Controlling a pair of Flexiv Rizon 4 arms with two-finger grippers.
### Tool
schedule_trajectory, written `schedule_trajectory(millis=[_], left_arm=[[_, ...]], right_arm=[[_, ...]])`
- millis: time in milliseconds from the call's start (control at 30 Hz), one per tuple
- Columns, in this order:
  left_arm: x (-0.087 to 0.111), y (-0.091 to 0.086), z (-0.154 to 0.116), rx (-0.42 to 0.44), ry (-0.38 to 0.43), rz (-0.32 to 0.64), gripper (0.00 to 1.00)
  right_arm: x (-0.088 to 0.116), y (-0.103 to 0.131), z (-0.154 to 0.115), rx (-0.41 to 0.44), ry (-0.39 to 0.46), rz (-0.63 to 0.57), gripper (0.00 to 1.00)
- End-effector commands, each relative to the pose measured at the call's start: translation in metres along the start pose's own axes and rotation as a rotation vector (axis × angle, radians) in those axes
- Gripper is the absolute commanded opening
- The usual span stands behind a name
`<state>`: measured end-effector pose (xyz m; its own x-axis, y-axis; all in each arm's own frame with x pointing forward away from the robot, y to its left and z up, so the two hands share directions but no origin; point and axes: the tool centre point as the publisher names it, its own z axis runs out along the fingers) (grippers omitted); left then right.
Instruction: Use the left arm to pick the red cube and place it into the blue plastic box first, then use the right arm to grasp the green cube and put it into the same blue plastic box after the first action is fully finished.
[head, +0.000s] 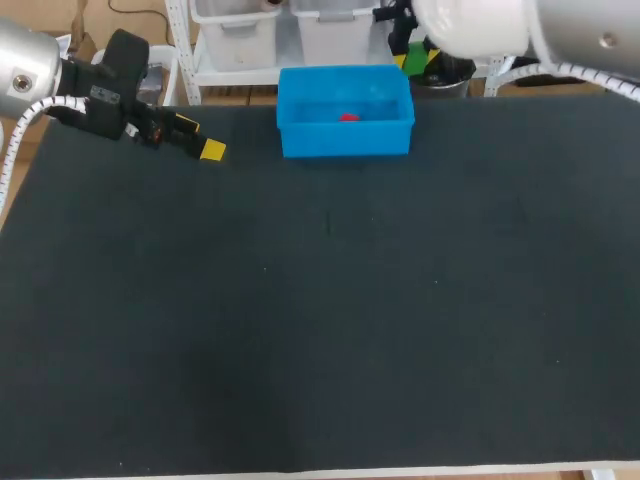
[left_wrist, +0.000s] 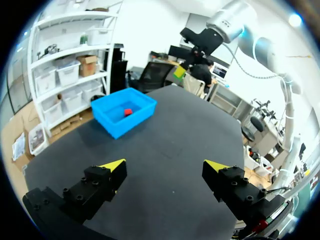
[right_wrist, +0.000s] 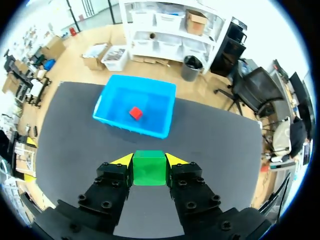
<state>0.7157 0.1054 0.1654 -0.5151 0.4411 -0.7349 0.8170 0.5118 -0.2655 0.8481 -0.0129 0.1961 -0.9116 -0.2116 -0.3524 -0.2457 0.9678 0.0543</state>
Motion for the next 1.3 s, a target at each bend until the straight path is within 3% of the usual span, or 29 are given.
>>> schedule_trajectory(millis=[33,200,467,933,1300], left_arm=[[0.002,0.000,0.000,0.001,-0.007,0.003,1.00],[0.002,0.000,0.000,0.001,-0.007,0.003,1.00],[0.002,0.000,0.000,0.001,-0.007,0.003,1.00],[0.002,0.000,0.000,0.001,-0.007,0.003,1.00],[0.002,0.000,0.000,0.001,-0.007,0.003,1.00]], right_arm=[[-0.003,-0.013,0.003,-0.142,-0.036,-0.007,0.00],[-0.024,-0.016,0.012,-0.261,-0.058,-0.027,0.00],[-0.056,-0.016,0.038,-0.374,-0.036,-0.047,0.00],[-0.096,0.004,0.084,-0.489,0.019,-0.100,0.00],[-0.106,-0.001,0.113,-0.518,0.043,-0.104,0.00]])
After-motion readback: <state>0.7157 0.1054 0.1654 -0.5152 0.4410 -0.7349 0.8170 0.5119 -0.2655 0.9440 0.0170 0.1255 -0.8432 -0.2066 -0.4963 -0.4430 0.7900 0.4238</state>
